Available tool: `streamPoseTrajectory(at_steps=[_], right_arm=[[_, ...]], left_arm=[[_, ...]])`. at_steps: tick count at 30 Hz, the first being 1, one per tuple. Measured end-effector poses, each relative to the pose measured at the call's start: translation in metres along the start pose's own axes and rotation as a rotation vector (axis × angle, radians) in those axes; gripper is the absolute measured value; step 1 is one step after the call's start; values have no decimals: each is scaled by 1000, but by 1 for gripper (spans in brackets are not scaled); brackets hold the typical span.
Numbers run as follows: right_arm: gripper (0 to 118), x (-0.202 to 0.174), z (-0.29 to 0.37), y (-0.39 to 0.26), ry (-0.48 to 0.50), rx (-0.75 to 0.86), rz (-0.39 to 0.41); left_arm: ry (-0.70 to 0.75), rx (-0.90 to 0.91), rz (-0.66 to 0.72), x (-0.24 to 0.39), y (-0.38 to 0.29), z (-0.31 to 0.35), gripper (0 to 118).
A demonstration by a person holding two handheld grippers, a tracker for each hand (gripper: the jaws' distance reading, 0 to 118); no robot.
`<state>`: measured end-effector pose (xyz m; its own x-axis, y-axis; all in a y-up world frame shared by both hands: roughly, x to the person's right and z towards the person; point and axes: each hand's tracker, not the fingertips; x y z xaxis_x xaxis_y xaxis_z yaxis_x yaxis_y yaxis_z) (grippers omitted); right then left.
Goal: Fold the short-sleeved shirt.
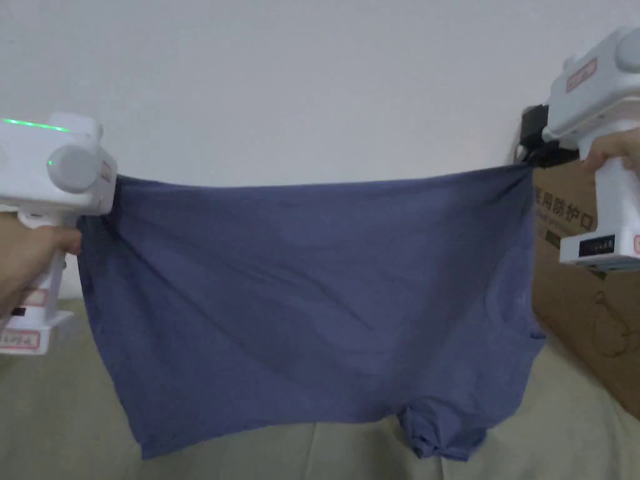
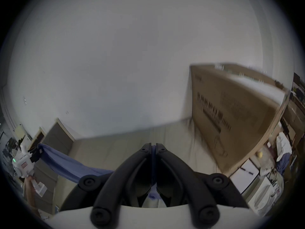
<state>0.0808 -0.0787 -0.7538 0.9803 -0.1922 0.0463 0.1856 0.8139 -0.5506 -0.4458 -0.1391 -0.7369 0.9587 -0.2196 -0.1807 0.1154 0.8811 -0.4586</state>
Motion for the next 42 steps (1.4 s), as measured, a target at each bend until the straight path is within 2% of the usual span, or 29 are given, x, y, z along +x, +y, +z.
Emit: streamPoseTrajectory(at_steps=[6, 10, 12, 14, 17, 22, 26, 31, 35, 42], right_arm=[[2, 30, -101, -103, -28, -187, -88], [2, 43, -140, -171, -67, -306, -83], [2, 47, -151, -204, -69, -352, -107], [2, 49, -157, -233, -116, -388, -134], [2, 52, -150, -267, -115, -399, -82], [2, 67, -99, -314, -71, -368, -88], [2, 64, -33, -370, -34, -385, 48], [2, 75, 53, -439, -44, -374, 16], [2, 78, 118, -489, -34, -387, -11], [2, 85, 197, -551, -34, -451, 15]], left_arm=[[3, -186, 35, 30, -112, -79, 0], [-21, -339, 21, 43, -176, -105, 0], [-13, -388, 27, 46, -201, -109, 0], [-26, -433, 45, 47, -222, -110, 0], [-42, -424, 56, 40, -249, -105, 0], [-58, -419, 26, 24, -287, -61, 0], [-64, -367, 28, 12, -322, 3, 0], [-93, -385, 118, -13, -369, 85, 0], [-80, -365, 43, -25, -414, 158, 0], [-98, -446, 72, -46, -488, 253, 0]])
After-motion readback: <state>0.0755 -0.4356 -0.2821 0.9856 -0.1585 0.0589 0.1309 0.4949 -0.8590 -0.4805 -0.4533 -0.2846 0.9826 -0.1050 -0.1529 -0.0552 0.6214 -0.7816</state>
